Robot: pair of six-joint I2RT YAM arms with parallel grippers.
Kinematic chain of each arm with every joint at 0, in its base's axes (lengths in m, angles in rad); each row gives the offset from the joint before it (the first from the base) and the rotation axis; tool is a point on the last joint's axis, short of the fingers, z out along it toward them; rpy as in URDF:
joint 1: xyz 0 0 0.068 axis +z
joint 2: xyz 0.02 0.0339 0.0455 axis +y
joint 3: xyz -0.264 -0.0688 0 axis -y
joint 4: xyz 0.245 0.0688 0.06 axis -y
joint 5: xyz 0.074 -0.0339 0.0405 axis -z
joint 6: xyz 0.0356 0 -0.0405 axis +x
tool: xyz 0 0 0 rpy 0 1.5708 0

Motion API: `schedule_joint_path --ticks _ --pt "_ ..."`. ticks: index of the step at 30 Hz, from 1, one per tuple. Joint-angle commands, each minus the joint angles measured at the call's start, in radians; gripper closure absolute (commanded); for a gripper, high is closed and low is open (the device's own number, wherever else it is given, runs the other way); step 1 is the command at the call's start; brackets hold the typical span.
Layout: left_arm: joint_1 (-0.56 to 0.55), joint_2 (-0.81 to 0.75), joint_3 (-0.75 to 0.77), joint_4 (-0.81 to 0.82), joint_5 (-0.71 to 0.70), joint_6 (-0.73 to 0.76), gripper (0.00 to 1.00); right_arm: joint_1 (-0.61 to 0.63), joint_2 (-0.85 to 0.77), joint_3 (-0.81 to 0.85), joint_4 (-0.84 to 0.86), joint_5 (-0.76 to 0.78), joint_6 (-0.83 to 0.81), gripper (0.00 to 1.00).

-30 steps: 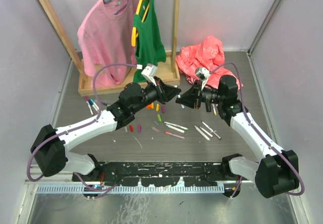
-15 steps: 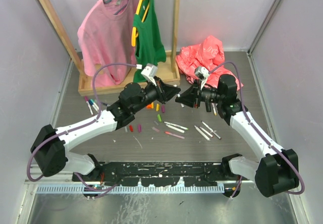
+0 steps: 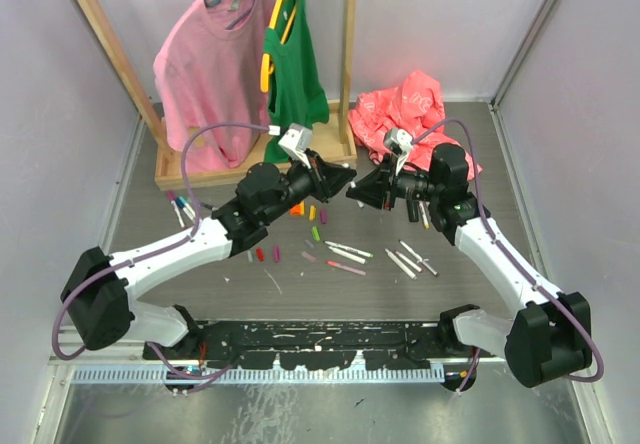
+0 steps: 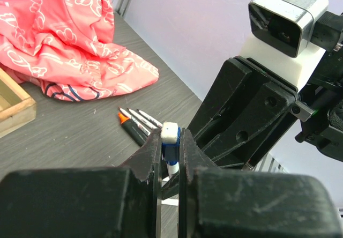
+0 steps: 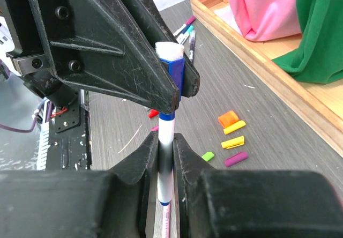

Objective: Open the pen caps
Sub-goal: Open the pen cap from the pen.

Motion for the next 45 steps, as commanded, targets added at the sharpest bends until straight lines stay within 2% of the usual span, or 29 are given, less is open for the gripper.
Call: schedule_joint_path --ticks 1,10,15,23,39,45 --pt "0.124 -0.093 0.161 0.318 -0.476 0.164 1.00 0.000 0.000 -0.045 -0.301 -0.145 -0.018 0.99" --pt "0.202 -0.051 0.287 0.212 -0.411 0.090 1.00 0.001 0.003 -0.032 -0.336 -0.135 -0.045 0.99" --pt "0.203 -0.022 0.359 0.183 -0.398 0.135 1.00 0.004 0.013 -0.022 -0.358 -0.120 -0.058 0.99" --pt "0.204 -0.011 0.428 0.171 -0.460 0.185 1.00 0.009 0.023 -0.007 -0.384 -0.106 -0.076 0.99" --pt "0.208 -0.015 0.486 0.193 -0.494 0.254 1.00 0.010 0.041 0.013 -0.408 -0.118 -0.073 0.99" --pt "0.233 -0.018 0.536 0.156 -0.482 0.250 1.00 0.009 0.038 0.013 -0.413 -0.130 -0.079 0.99"
